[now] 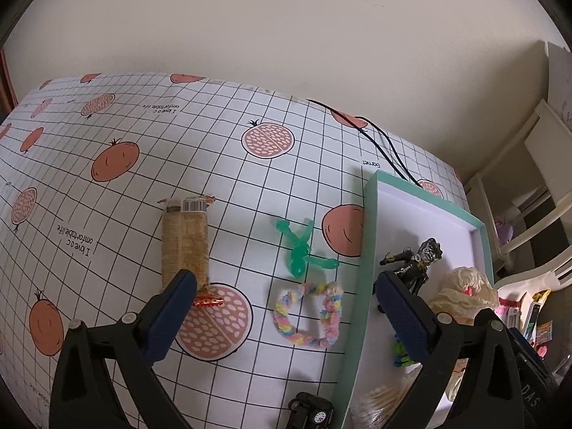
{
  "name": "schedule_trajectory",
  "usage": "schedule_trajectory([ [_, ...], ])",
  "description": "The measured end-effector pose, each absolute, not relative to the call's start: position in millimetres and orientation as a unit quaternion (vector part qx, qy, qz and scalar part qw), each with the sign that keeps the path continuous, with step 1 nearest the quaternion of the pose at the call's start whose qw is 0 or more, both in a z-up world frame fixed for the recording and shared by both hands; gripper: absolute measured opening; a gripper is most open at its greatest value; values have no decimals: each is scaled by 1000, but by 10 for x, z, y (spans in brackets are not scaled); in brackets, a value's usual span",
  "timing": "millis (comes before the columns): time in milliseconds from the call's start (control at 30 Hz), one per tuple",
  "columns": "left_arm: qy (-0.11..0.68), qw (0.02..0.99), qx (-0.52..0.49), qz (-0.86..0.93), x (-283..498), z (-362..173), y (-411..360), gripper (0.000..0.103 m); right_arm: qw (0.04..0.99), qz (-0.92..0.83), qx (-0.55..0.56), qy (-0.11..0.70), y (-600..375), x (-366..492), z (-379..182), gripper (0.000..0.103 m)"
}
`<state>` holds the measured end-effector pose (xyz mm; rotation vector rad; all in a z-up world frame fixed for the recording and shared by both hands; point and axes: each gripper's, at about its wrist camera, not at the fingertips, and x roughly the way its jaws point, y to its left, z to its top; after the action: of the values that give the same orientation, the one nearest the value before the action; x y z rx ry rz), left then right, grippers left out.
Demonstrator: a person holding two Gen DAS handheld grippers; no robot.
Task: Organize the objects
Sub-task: 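Withdraw both tools from the tray toward the snack packet and green toy, then move the left tool to the wafer snack packet while the right tool approaches the green toy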
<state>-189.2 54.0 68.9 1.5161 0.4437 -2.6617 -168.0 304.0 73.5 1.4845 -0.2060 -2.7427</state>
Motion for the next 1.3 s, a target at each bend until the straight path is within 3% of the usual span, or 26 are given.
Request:
schedule_trajectory([
  [767, 195, 91, 465, -859, -1873, 721, -550, 100, 72, -898, 432, -49, 2318, -1653, 885, 103],
  [1100, 193, 72, 479, -854, -2010, 593, -630, 100, 116, -888, 444, -2, 1807, -1661, 743, 102],
  [1300, 184, 67, 490, -849, -2062, 493, -625, 100, 125, -877, 463, 9, 1662, -1729, 583, 93],
])
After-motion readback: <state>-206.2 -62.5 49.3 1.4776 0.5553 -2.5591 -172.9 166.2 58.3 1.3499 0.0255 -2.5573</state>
